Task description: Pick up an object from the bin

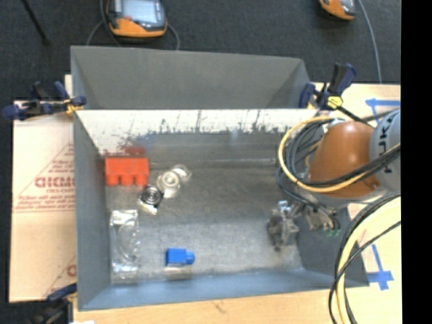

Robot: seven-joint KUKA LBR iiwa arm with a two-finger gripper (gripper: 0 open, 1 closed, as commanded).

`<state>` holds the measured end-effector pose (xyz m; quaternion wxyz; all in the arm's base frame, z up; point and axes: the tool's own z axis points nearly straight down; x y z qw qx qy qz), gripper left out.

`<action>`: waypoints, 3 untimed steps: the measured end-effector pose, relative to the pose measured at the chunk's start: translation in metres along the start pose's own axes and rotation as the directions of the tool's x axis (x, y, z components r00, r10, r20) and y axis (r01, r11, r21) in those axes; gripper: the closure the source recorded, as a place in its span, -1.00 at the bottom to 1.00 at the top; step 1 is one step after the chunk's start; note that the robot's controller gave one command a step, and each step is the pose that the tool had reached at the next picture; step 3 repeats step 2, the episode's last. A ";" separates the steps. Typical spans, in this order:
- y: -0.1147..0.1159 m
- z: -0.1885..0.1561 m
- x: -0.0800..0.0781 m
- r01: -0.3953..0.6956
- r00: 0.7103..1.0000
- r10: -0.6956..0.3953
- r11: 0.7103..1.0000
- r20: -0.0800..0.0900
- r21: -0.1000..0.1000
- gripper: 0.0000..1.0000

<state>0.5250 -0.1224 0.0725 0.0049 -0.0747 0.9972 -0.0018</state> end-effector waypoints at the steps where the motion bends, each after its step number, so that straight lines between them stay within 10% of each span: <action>1: 0.000 -0.122 0.004 0.040 0.999 -0.040 0.999 0.001 0.001 1.00; 2: -0.019 -0.283 -0.010 -0.007 1.000 0.007 1.000 0.003 0.002 1.00; 3: -0.019 -0.283 -0.010 -0.007 1.000 0.007 1.000 0.003 0.002 1.00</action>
Offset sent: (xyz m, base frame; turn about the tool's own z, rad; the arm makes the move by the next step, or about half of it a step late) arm -0.0080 0.0014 0.1172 -0.0434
